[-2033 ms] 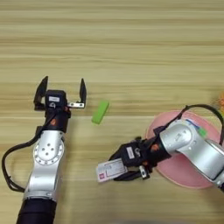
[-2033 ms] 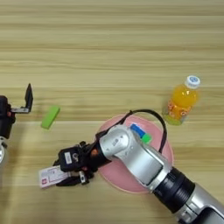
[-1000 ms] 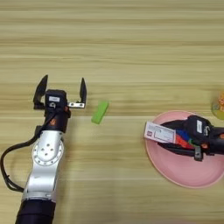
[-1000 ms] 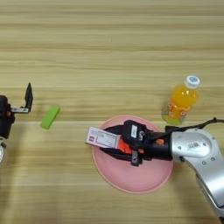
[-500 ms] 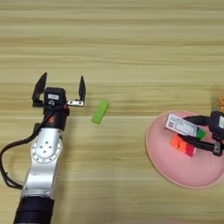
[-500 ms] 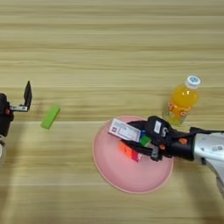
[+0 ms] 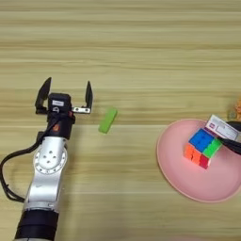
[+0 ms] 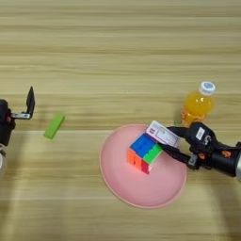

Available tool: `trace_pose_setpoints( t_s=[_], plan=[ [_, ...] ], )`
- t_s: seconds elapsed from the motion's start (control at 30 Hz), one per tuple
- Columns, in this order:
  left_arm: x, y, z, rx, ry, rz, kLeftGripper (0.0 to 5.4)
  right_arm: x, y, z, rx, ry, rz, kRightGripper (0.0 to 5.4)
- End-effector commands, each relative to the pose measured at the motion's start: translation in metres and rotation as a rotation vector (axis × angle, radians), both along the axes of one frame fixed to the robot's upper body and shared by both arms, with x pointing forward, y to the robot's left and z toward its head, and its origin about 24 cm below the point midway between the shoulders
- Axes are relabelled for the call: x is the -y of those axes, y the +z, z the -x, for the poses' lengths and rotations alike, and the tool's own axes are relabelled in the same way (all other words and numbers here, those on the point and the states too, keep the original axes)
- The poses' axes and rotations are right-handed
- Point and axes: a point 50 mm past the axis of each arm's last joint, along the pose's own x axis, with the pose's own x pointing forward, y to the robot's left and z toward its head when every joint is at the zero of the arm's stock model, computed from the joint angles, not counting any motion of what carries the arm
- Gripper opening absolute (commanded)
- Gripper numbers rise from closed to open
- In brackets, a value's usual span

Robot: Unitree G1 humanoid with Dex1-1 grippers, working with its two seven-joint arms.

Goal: Move the objects on the table

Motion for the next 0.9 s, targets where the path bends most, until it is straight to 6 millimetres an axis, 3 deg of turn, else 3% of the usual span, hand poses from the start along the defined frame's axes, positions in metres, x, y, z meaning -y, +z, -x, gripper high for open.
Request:
trace_pose_setpoints(
  t_s=[0.03, 0.4, 0.9],
  plan=[
    [0.001, 0.001, -0.004, 0.000, -0.010, -0.010, 5.40, 0.010, -0.002, -0.003, 0.000, -0.038, 0.033, 2.10],
    [0.002, 0.001, -0.005, 0.004, -0.012, -0.009, 5.40, 0.019, -0.029, -0.008, -0.071, -0.085, 0.082, 2.10],
    [0.003, -0.001, -0.003, 0.000, -0.008, -0.005, 5.40, 0.001, -0.030, -0.010, -0.058, -0.014, 0.097, 2.10]
  ],
)
